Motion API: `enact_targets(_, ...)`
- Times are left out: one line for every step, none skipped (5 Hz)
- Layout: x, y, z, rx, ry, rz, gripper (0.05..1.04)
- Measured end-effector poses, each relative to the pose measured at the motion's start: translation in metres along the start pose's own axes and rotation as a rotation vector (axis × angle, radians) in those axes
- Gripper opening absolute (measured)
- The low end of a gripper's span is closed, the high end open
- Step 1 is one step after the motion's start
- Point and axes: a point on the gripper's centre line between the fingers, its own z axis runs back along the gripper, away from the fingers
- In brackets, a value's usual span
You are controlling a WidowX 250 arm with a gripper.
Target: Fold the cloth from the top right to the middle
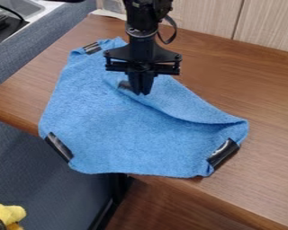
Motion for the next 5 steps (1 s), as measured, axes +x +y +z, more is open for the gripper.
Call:
enact_targets(-0.003, 0.002, -0.003, 0.054, 0.035, -0.019, 0.46)
enact_targets(-0.004, 0.0, -0.001, 0.056, 0.043, -0.022, 0.77)
enact_targets(-0.001, 0.0, 0.004, 0.065, 0.057, -0.043, 0.997)
enact_targets(-0.001, 0.0, 0.01, 0.074, 0.073, -0.067, 1.007)
enact_targets(0.008, -0.005, 0.034, 0.05, 0.034, -0.07, 1.0)
